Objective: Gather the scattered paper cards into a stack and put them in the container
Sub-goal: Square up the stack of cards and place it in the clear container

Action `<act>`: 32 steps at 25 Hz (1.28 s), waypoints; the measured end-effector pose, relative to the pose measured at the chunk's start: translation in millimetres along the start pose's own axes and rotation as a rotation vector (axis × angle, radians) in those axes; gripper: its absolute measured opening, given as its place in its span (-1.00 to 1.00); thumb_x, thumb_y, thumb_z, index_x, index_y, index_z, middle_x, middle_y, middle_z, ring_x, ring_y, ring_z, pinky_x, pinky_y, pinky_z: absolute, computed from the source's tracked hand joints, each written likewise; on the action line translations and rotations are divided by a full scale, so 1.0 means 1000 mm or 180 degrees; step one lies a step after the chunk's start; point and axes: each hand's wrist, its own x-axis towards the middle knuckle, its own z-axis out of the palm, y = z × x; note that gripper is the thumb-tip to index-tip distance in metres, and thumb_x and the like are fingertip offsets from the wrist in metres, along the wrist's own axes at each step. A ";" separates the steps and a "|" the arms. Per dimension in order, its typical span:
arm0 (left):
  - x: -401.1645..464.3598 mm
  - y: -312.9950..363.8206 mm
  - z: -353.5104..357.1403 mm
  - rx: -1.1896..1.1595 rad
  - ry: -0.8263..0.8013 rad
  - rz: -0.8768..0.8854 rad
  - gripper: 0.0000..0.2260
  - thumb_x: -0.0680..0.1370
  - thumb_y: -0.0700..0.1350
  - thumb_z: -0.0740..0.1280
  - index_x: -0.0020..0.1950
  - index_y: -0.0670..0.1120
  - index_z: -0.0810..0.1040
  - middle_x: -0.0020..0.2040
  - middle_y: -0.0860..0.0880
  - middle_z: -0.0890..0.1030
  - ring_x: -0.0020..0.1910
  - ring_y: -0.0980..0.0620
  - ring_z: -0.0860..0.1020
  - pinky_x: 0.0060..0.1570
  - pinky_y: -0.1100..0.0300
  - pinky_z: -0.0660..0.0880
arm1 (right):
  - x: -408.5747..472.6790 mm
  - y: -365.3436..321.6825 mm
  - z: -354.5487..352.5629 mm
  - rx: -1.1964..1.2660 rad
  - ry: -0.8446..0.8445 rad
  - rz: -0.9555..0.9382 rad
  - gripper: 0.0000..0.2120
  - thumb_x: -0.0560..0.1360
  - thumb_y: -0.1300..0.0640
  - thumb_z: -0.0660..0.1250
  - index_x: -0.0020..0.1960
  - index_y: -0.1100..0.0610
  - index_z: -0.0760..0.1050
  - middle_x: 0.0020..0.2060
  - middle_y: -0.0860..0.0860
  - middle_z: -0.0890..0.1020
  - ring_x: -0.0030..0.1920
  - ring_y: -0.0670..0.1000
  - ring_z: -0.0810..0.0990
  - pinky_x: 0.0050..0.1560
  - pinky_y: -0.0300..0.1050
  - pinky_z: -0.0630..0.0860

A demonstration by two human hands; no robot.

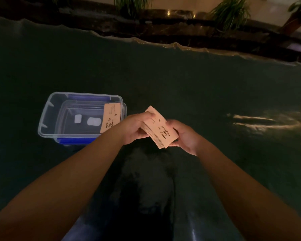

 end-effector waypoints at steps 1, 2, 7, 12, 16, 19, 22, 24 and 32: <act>-0.006 0.003 -0.003 -0.0099 -0.0003 0.0030 -0.67 0.52 -0.01 0.52 0.24 -0.08 0.63 0.01 -0.11 0.79 0.11 -0.10 0.72 0.00 -0.06 0.70 | -0.002 -0.003 0.007 -0.0023 -0.0086 -0.0060 -0.60 0.67 -0.06 0.22 0.41 0.11 0.53 0.26 0.14 0.70 0.30 0.18 0.65 0.33 0.29 0.55; -0.012 0.007 -0.006 -0.0191 0.0030 0.0072 -0.67 0.53 -0.01 0.52 0.24 -0.08 0.62 -0.01 -0.11 0.79 0.11 -0.12 0.72 0.01 -0.10 0.70 | -0.004 -0.007 0.016 -0.0052 -0.0159 -0.0102 -0.59 0.67 -0.09 0.22 0.40 0.09 0.54 0.25 0.14 0.70 0.28 0.18 0.66 0.31 0.27 0.57; -0.040 0.024 -0.033 -0.0223 0.0192 0.0386 -0.68 0.57 0.00 0.45 0.28 -0.10 0.60 0.10 -0.17 0.77 0.15 -0.18 0.70 0.17 -0.18 0.62 | -0.011 -0.034 0.074 -0.0297 -0.0293 -0.0169 -0.64 0.67 -0.15 0.19 0.33 0.01 0.55 0.14 0.11 0.72 0.17 0.15 0.70 0.20 0.15 0.64; -0.074 0.043 -0.077 -0.0414 0.0268 0.0701 -0.73 0.60 0.00 0.39 0.25 -0.07 0.63 0.02 -0.15 0.78 0.03 -0.16 0.76 -0.01 -0.12 0.64 | -0.004 -0.059 0.141 -0.0119 -0.0321 -0.0231 -0.61 0.67 -0.11 0.19 0.39 0.05 0.51 0.20 0.18 0.70 0.21 0.22 0.68 0.30 0.29 0.58; -0.095 0.047 -0.114 -0.0640 0.0296 0.0795 -0.72 0.56 -0.03 0.44 0.27 0.02 0.61 0.01 -0.10 0.79 0.08 -0.17 0.73 -0.19 -0.08 0.69 | 0.006 -0.075 0.195 0.0303 -0.0254 -0.0334 -0.65 0.64 -0.12 0.22 0.37 -0.05 0.54 0.20 0.13 0.71 0.22 0.21 0.68 0.29 0.30 0.58; -0.105 0.046 -0.141 -0.0598 0.0389 0.0791 -0.68 0.56 -0.04 0.47 0.31 0.02 0.59 0.07 -0.12 0.78 0.09 -0.16 0.74 -0.19 -0.05 0.71 | 0.011 -0.081 0.224 0.0254 -0.0270 -0.0319 -0.62 0.65 -0.15 0.24 0.42 -0.08 0.49 0.23 0.10 0.69 0.25 0.18 0.66 0.28 0.26 0.59; -0.103 0.051 -0.171 -0.0494 0.0509 0.0701 -0.68 0.56 -0.04 0.46 0.31 0.00 0.58 0.05 -0.13 0.78 0.02 -0.14 0.76 -0.19 -0.04 0.72 | 0.017 -0.084 0.241 0.0006 -0.0265 -0.0262 -0.63 0.67 -0.17 0.22 0.40 -0.07 0.50 0.26 0.08 0.68 0.25 0.14 0.66 0.27 0.21 0.61; -0.096 0.054 -0.187 -0.0450 0.0658 0.0581 -0.68 0.55 -0.04 0.48 0.29 0.00 0.58 0.00 -0.12 0.79 0.01 -0.14 0.77 -0.19 -0.07 0.71 | 0.021 -0.087 0.242 -0.0212 -0.0104 -0.0249 -0.68 0.69 -0.19 0.15 0.29 -0.09 0.55 0.25 0.05 0.68 0.24 0.10 0.65 0.28 0.16 0.59; -0.048 0.040 -0.201 0.0001 0.0863 0.0176 -0.76 0.54 -0.07 0.49 0.20 0.02 0.62 -0.01 -0.11 0.79 -0.06 -0.13 0.76 -0.18 -0.11 0.69 | 0.036 -0.082 0.214 -0.0494 0.0436 -0.0232 -0.65 0.67 -0.22 0.18 0.31 -0.04 0.48 0.12 -0.03 0.63 0.12 -0.04 0.62 0.05 -0.08 0.56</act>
